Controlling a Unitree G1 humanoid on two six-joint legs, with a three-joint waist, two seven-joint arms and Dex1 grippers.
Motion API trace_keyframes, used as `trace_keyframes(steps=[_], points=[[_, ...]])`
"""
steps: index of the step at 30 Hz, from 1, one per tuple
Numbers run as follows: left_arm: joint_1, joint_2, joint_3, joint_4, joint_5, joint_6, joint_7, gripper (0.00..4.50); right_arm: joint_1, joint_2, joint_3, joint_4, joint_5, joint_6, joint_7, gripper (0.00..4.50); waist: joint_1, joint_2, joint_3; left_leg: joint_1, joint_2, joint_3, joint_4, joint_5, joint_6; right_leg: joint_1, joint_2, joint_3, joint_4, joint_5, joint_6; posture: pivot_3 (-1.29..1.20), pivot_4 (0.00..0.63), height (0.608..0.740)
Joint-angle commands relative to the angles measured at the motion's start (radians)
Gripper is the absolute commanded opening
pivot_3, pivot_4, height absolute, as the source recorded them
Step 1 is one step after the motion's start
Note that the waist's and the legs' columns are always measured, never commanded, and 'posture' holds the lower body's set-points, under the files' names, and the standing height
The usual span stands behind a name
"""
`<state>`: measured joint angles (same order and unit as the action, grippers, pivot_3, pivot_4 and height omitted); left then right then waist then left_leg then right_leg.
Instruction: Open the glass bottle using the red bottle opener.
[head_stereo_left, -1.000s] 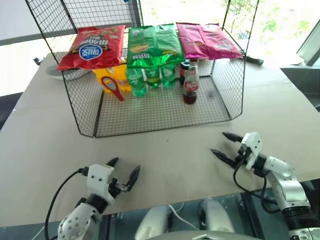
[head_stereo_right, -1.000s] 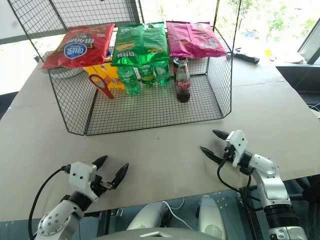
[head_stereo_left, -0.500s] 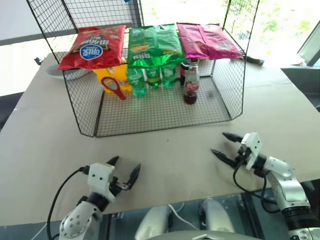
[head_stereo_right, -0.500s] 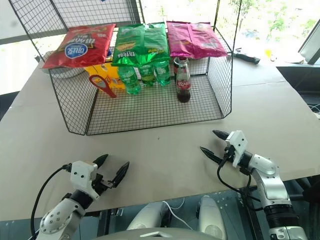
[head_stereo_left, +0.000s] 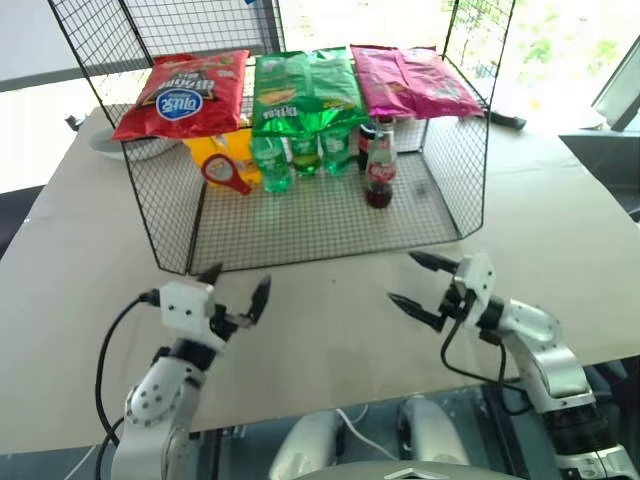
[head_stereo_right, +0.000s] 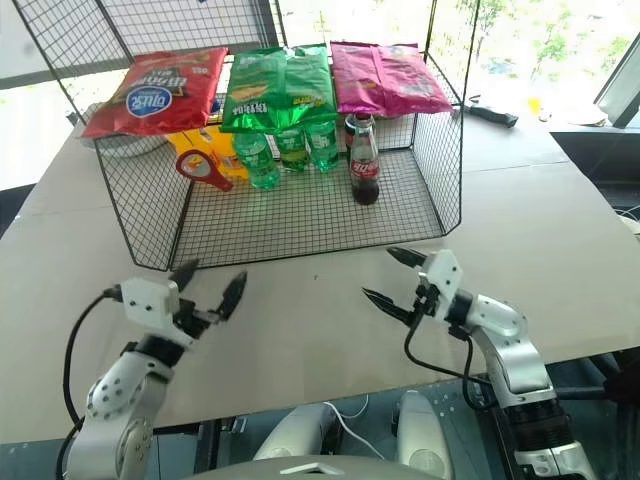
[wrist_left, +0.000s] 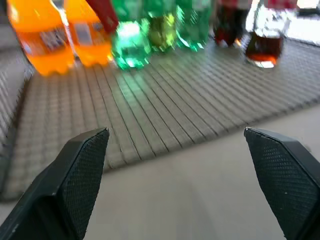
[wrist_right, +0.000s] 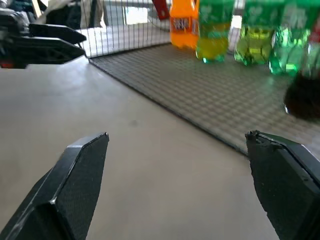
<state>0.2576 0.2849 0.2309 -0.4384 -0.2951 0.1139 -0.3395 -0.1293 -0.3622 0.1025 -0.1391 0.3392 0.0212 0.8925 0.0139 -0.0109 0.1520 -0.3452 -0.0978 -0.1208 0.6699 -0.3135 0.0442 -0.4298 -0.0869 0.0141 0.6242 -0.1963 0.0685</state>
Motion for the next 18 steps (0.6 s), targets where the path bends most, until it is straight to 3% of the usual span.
trace_keyframes(steps=[1, 7, 18], points=[[-0.09, -0.004, 0.044, -0.003, 0.009, 0.013, 0.077, 4.5, -0.056, 0.019, 0.004, -0.106, 0.044, 0.056, -0.036, 4.44, 0.002, 0.0, 0.0, 0.0, 0.0, 0.0, 0.0, 0.0, 0.0, 0.0, 0.0, 0.0, 0.0, 0.0, 0.0, 0.0, 0.15, 0.74], [-0.3, 0.002, 0.063, 0.117, 0.041, 0.004, 0.16, 4.5, -0.126, 0.053, 0.036, -0.191, 0.071, 0.133, -0.073, 4.44, 0.001, 0.0, 0.0, -0.001, -0.001, -0.002, 0.0, 0.0, 0.0, -0.001, 0.0, -0.001, 0.0, 0.0, -0.001, 0.0, 0.15, 0.74], [-0.562, 0.034, 0.043, 0.357, 0.064, -0.073, 0.124, 4.5, -0.147, 0.078, 0.064, -0.226, 0.066, 0.161, -0.107, 4.44, -0.001, 0.0, 0.0, -0.002, -0.001, -0.002, 0.0, 0.0, 0.0, -0.002, 0.0, -0.001, 0.0, 0.0, -0.001, 0.0, 0.15, 0.74]])
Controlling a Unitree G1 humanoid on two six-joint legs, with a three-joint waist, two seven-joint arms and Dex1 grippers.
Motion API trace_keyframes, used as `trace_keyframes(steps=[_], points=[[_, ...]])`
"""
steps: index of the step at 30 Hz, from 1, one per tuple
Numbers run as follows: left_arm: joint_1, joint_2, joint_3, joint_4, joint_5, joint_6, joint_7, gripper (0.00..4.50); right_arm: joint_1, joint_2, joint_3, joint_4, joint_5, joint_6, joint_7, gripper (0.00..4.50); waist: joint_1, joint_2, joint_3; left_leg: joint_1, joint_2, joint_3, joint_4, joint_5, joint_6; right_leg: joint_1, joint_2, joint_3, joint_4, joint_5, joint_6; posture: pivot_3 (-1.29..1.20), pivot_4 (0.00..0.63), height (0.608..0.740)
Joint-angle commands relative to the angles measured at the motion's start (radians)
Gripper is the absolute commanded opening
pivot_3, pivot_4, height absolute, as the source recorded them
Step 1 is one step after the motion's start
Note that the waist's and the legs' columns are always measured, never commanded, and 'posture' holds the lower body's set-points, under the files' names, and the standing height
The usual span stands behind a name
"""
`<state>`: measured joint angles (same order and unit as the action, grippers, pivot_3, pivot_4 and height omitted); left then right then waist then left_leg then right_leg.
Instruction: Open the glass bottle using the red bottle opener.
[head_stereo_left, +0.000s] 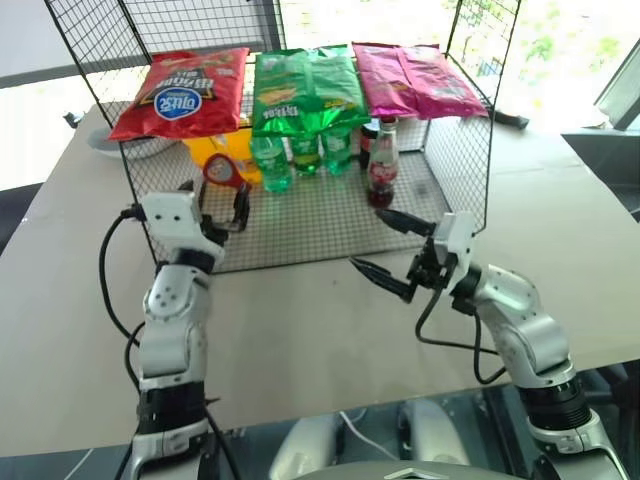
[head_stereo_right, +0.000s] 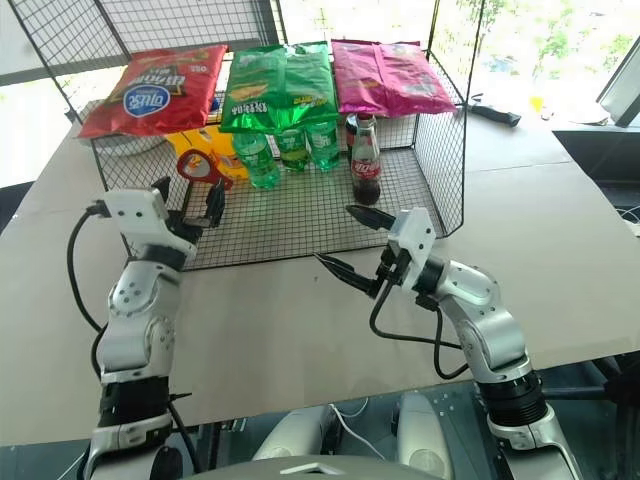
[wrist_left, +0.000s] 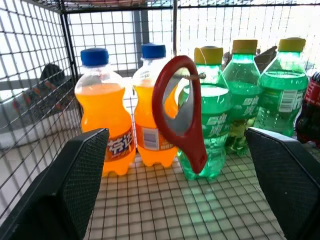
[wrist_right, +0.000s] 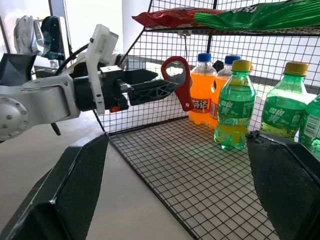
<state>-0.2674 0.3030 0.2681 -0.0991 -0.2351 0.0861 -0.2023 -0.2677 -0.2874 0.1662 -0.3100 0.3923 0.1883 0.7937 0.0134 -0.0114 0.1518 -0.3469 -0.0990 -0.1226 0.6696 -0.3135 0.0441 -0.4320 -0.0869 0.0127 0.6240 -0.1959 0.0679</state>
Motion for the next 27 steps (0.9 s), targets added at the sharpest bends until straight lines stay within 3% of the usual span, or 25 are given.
trace_keyframes(steps=[1, 2, 3, 5, 9, 10, 12, 27], points=[[-0.054, 0.017, 0.009, 0.038, 0.002, -0.057, -0.016, 4.24, -0.007, 0.001, 0.0, -0.059, 0.011, -0.007, -0.01, 4.48, -0.001, 0.0, 0.0, 0.0, 0.0, 0.0, 0.0, 0.0, 0.0, 0.0, 0.0, 0.0, 0.0, 0.0, 0.0, 0.0, 0.15, 0.74], [-0.066, 0.018, 0.01, 0.053, 0.002, -0.066, -0.02, 4.09, -0.005, -0.001, 0.0, -0.062, 0.009, -0.007, -0.012, 4.5, -0.002, 0.0, 0.0, 0.0, 0.0, 0.0, 0.0, 0.0, 0.0, 0.0, 0.0, 0.0, 0.0, 0.0, 0.0, 0.0, 0.15, 0.74], [-0.074, 0.019, 0.011, 0.065, 0.002, -0.073, -0.022, 3.5, -0.003, -0.002, 0.0, -0.065, 0.009, -0.006, -0.015, 4.5, -0.002, 0.0, 0.0, 0.0, 0.0, 0.0, 0.0, 0.0, 0.0, 0.0, 0.0, 0.0, 0.0, 0.0, 0.0, 0.0, 0.15, 0.74], [-0.085, 0.019, 0.01, 0.089, 0.004, -0.088, -0.025, 2.87, -0.003, -0.005, -0.002, -0.064, 0.008, -0.008, -0.017, 4.5, -0.001, 0.0, 0.0, 0.0, 0.0, 0.0, 0.0, 0.0, 0.0, 0.0, 0.0, 0.0, 0.0, 0.0, 0.0, 0.0, 0.15, 0.74], [-0.084, 0.014, 0.004, 0.108, 0.002, -0.107, -0.03, 1.16, -0.002, -0.009, 0.001, -0.064, 0.005, -0.011, -0.019, 4.5, -0.002, 0.0, 0.0, 0.0, 0.0, 0.0, 0.0, 0.0, 0.0, 0.0, 0.0, 0.0, 0.0, 0.0, 0.0, 0.0, 0.15, 0.74], [-0.08, 0.012, 0.003, 0.107, 0.002, -0.11, -0.031, 0.55, -0.003, -0.009, 0.002, -0.064, 0.004, -0.011, -0.019, 4.5, -0.002, 0.0, 0.0, 0.0, 0.0, 0.0, 0.0, 0.0, 0.0, 0.0, 0.0, 0.0, 0.0, 0.0, 0.0, 0.0, 0.15, 0.74], [-0.069, 0.009, 0.002, 0.103, 0.001, -0.115, -0.032, 0.04, -0.004, -0.011, 0.004, -0.062, 0.002, -0.013, -0.019, 4.5, -0.002, 0.0, 0.0, 0.0, 0.0, 0.0, 0.0, 0.0, 0.0, 0.0, 0.0, 0.0, 0.0, 0.0, 0.0, 0.0, 0.15, 0.74], [-0.041, -0.017, 0.012, 0.001, -0.065, -0.108, -0.044, 0.04, -0.014, -0.014, 0.018, -0.034, -0.01, -0.029, 0.001, 4.5, -0.001, 0.0, 0.0, 0.0, 0.0, 0.0, 0.0, 0.0, 0.0, 0.0, 0.0, 0.0, 0.001, 0.0, 0.0, 0.0, 0.15, 0.74]])
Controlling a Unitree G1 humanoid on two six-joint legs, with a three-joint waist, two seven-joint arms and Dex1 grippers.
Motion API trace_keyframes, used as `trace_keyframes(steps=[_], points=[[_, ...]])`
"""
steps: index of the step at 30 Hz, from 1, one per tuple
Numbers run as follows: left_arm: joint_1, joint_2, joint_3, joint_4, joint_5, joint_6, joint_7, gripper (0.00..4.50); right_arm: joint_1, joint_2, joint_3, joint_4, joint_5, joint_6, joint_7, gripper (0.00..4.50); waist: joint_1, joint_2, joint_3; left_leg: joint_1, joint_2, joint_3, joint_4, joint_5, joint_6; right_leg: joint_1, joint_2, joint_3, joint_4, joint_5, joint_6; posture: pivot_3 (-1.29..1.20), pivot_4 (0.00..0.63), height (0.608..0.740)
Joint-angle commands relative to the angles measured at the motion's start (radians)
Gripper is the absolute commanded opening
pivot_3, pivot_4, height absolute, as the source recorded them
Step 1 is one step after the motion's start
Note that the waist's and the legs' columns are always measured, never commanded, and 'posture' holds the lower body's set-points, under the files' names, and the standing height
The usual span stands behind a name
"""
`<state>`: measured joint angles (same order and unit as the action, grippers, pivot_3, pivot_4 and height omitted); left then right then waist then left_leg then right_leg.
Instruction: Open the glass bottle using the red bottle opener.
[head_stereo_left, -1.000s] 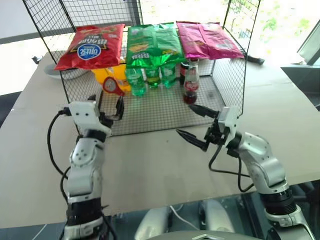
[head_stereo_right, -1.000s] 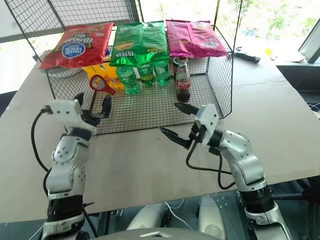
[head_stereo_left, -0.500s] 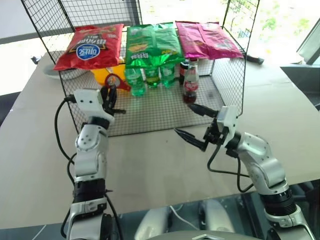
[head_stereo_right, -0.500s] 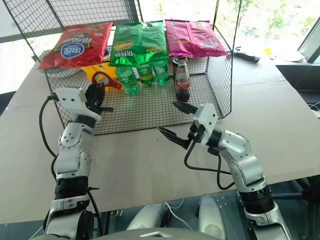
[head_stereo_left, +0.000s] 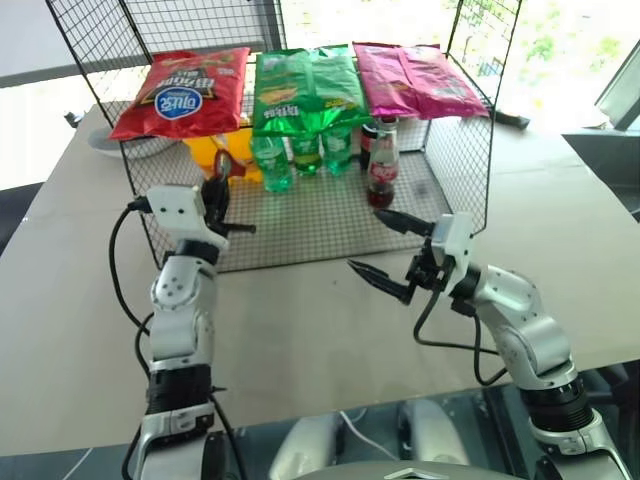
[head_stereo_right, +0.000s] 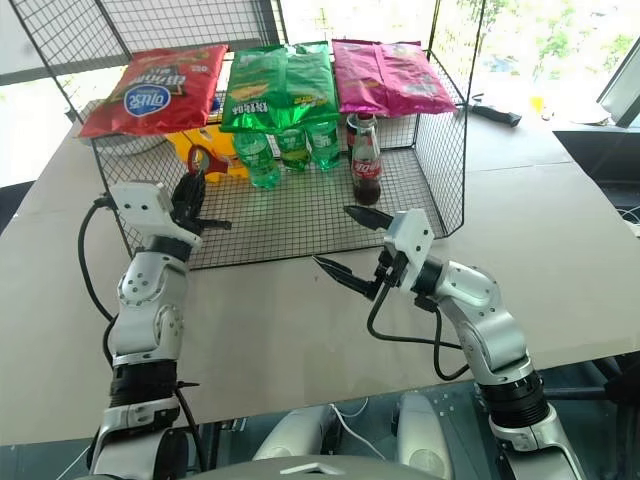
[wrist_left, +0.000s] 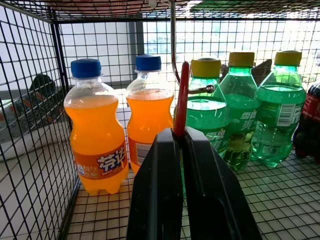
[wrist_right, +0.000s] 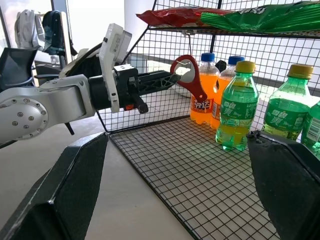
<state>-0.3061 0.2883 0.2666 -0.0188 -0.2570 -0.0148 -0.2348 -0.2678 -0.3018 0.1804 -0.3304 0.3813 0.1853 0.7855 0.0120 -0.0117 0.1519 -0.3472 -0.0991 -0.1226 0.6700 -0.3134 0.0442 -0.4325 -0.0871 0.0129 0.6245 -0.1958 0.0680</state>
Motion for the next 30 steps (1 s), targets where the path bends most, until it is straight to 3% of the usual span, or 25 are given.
trace_keyframes(steps=[1, 6, 16, 30], points=[[-0.002, -0.01, 0.016, -0.096, -0.075, 0.005, -0.021, 0.04, -0.011, 0.002, 0.005, -0.012, 0.0, -0.027, 0.011, 4.5, 0.0, 0.0, 0.0, 0.0, 0.0, 0.0, 0.0, 0.0, 0.0, 0.0, 0.0, 0.0, 0.0, 0.0, 0.0, 0.0, 0.15, 0.74], [0.023, -0.041, 0.016, -0.191, -0.23, 0.087, -0.063, 0.04, -0.004, 0.004, 0.006, -0.01, -0.001, -0.031, 0.014, 4.5, 0.0, 0.0, 0.0, 0.0, 0.0, 0.0, 0.0, 0.0, 0.0, 0.0, 0.0, 0.0, 0.0, 0.0, 0.0, 0.0, 0.15, 0.74], [0.13, -0.029, 0.013, -0.292, -0.331, 0.193, -0.095, 0.04, 0.004, 0.011, 0.007, -0.016, -0.01, -0.036, 0.004, 4.5, 0.003, 0.0, 0.0, 0.0, 0.0, 0.0, 0.0, 0.0, 0.0, 0.0, 0.0, 0.0, 0.0, 0.0, 0.0, 0.0, 0.15, 0.74], [0.062, -0.09, 0.107, -0.295, -0.547, 0.215, -0.04, 0.04, -0.005, 0.007, 0.004, -0.004, -0.018, -0.04, 0.008, 4.5, 0.001, 0.0, 0.0, 0.0, 0.0, 0.0, 0.0, 0.0, 0.0, 0.0, 0.0, 0.0, 0.0, 0.0, 0.0, 0.0, 0.15, 0.74]])
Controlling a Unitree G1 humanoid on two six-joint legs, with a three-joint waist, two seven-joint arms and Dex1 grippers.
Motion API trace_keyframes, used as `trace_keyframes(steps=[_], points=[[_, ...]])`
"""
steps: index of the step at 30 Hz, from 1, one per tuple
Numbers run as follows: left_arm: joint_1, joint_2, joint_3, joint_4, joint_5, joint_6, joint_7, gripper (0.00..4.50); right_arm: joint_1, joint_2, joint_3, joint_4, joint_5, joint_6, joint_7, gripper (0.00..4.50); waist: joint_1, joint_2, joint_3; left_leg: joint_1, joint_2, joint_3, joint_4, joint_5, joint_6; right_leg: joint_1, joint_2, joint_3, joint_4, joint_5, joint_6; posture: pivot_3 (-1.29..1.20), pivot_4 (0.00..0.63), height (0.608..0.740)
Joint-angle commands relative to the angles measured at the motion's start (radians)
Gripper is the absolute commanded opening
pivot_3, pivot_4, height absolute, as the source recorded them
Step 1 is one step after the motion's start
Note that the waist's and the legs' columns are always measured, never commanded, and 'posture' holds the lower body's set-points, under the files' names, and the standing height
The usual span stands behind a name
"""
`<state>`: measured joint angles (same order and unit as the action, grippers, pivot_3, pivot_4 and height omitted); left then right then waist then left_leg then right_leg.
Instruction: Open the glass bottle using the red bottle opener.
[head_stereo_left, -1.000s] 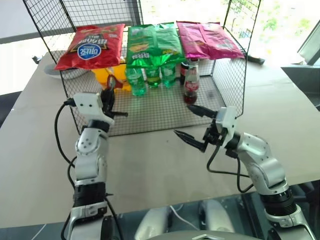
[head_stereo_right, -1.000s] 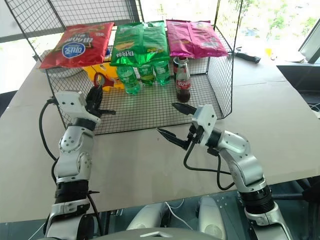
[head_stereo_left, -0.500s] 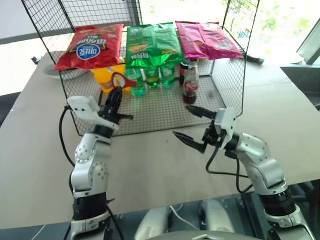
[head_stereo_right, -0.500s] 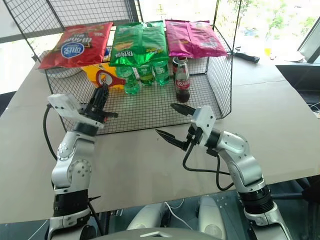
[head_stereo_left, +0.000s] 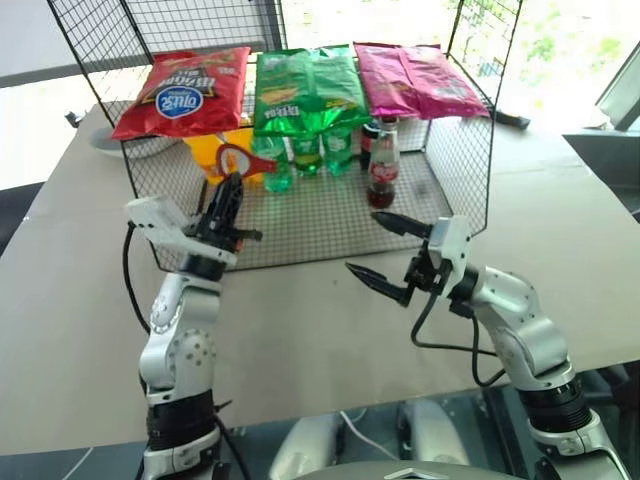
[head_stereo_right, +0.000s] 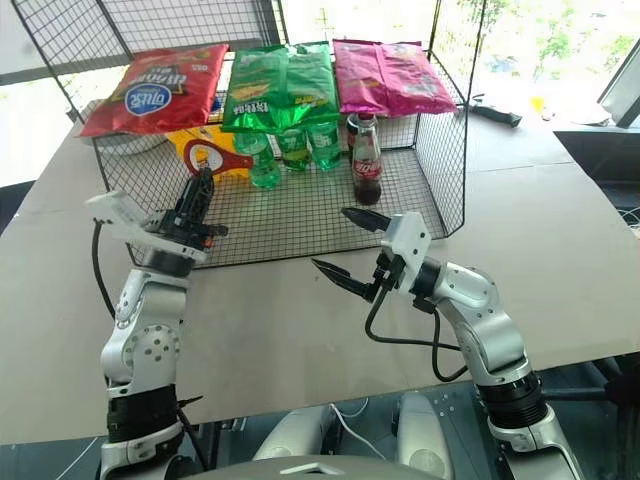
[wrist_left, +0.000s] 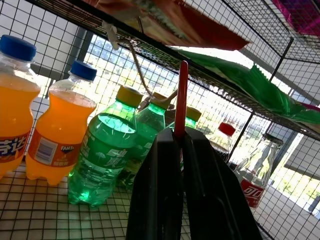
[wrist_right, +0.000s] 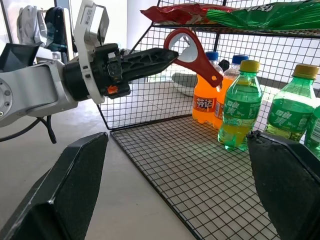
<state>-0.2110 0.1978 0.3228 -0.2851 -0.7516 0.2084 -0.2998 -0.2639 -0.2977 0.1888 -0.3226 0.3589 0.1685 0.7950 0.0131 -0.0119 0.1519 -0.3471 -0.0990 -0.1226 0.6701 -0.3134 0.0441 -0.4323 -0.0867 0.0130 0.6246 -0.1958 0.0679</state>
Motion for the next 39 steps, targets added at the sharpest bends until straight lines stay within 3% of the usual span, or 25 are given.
trace_keyframes(steps=[1, 8, 14, 24, 30, 39], points=[[-0.037, 0.004, 0.059, -0.025, -0.06, -0.006, 0.027, 0.04, -0.009, 0.003, -0.004, -0.01, 0.003, -0.025, -0.001, 4.5, 0.0, 0.0, 0.0, 0.0, 0.0, 0.0, 0.0, 0.0, 0.0, 0.0, 0.0, 0.0, 0.0, 0.0, 0.0, 0.0, 0.15, 0.74], [-0.03, 0.008, 0.069, -0.017, -0.092, 0.021, 0.017, 0.04, -0.009, 0.005, -0.003, -0.006, 0.0, -0.033, -0.001, 4.5, 0.0, 0.0, 0.0, 0.0, 0.0, 0.0, 0.0, 0.0, 0.0, 0.0, 0.0, 0.0, 0.0, 0.0, 0.0, 0.0, 0.15, 0.74], [0.056, 0.03, -0.017, -0.075, -0.214, 0.175, -0.08, 0.04, -0.025, -0.015, -0.018, 0.006, 0.003, -0.003, -0.004, 4.5, -0.001, 0.0, 0.0, 0.0, 0.0, 0.001, 0.0, 0.0, 0.0, 0.0, 0.0, 0.001, 0.0, 0.0, 0.0, 0.0, 0.15, 0.74], [0.14, 0.121, -0.132, -0.126, -0.39, 0.421, -0.22, 0.04, -0.077, -0.134, -0.002, -0.088, 0.224, 0.459, 0.042, 4.5, -0.003, 0.0, 0.0, 0.0, 0.0, 0.001, 0.0, 0.0, 0.0, 0.0, 0.0, 0.001, 0.0, 0.0, 0.0, 0.0, 0.15, 0.74], [0.178, 0.223, -0.185, -0.162, -0.496, 0.567, -0.345, 0.04, -0.146, -0.227, -0.037, -0.082, 0.387, 0.718, 0.092, 4.5, -0.002, 0.0, 0.0, 0.0, 0.0, 0.0, -0.001, 0.0, 0.0, 0.0, 0.0, 0.001, 0.0, 0.0, 0.0, 0.0, 0.15, 0.74], [0.186, 0.266, -0.207, -0.166, -0.495, 0.611, -0.399, 0.04, -0.226, -0.327, -0.04, -0.063, 0.524, 0.887, 0.208, 4.5, 0.0, 0.0, 0.0, -0.001, 0.0, 0.0, -0.001, 0.0, 0.0, 0.0, -0.001, 0.001, -0.001, 0.0, 0.0, 0.0, 0.15, 0.74]])
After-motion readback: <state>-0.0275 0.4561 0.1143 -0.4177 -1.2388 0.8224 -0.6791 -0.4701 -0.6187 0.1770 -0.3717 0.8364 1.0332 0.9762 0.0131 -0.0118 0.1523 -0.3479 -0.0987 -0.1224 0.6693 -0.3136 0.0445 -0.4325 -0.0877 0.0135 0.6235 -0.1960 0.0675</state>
